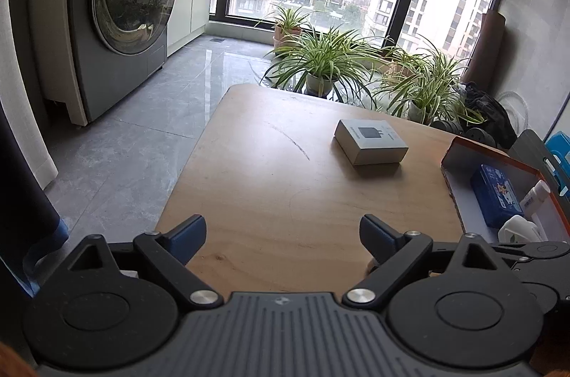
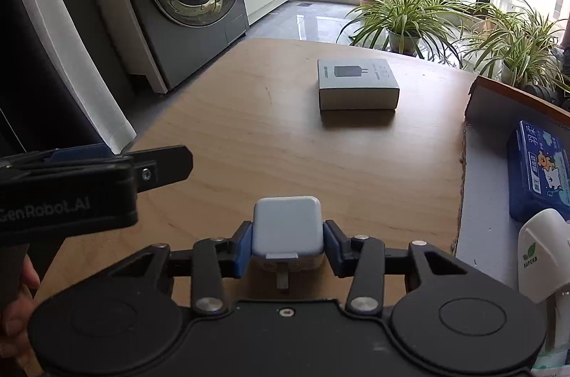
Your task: Organize rigid objects
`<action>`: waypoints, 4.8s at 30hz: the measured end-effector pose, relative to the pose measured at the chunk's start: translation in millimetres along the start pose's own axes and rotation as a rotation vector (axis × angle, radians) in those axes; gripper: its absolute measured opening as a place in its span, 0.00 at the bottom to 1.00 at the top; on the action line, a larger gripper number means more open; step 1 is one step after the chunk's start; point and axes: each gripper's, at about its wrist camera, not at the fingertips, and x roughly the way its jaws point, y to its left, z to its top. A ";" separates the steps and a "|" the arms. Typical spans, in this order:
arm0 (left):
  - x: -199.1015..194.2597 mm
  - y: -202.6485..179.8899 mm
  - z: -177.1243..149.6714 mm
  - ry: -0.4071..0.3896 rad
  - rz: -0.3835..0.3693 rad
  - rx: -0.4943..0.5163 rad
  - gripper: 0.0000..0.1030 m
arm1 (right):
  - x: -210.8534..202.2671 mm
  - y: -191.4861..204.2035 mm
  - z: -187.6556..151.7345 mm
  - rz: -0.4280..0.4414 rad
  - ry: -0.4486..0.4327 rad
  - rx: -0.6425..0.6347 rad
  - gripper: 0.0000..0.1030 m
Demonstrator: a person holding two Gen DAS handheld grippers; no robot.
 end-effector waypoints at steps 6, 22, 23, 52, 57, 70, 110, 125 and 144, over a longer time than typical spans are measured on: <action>28.4 -16.5 22.3 -0.014 -0.065 0.091 1.00 | -32.6 -2.6 -12.9 -0.010 -0.062 0.008 0.49; 162.7 -112.5 69.7 0.099 0.086 0.166 1.00 | -77.7 -15.8 -54.3 0.064 -0.105 0.030 0.49; 167.2 -112.7 67.5 0.111 0.095 0.176 0.99 | -79.2 -17.4 -55.0 0.065 -0.109 0.035 0.49; -74.2 -92.8 -1.6 -0.116 -0.015 0.124 0.90 | -199.0 -35.0 -99.3 -0.078 -0.312 0.141 0.49; -90.7 -116.7 -18.8 -0.119 -0.074 0.135 0.90 | -223.9 -51.8 -112.8 -0.120 -0.349 0.179 0.49; -88.6 -169.0 -36.0 -0.126 -0.200 0.210 0.90 | -266.3 -108.3 -137.1 -0.259 -0.421 0.299 0.49; -107.0 -186.3 -45.4 -0.144 -0.231 0.263 0.90 | -270.2 -107.1 -112.3 -0.256 -0.444 0.266 0.49; -101.1 -187.6 -46.1 -0.131 -0.229 0.259 0.90 | -261.0 -110.5 -108.1 -0.257 -0.433 0.271 0.49; -88.4 -188.8 -48.2 -0.095 -0.226 0.253 0.91 | -247.4 -122.1 -106.5 -0.255 -0.415 0.281 0.49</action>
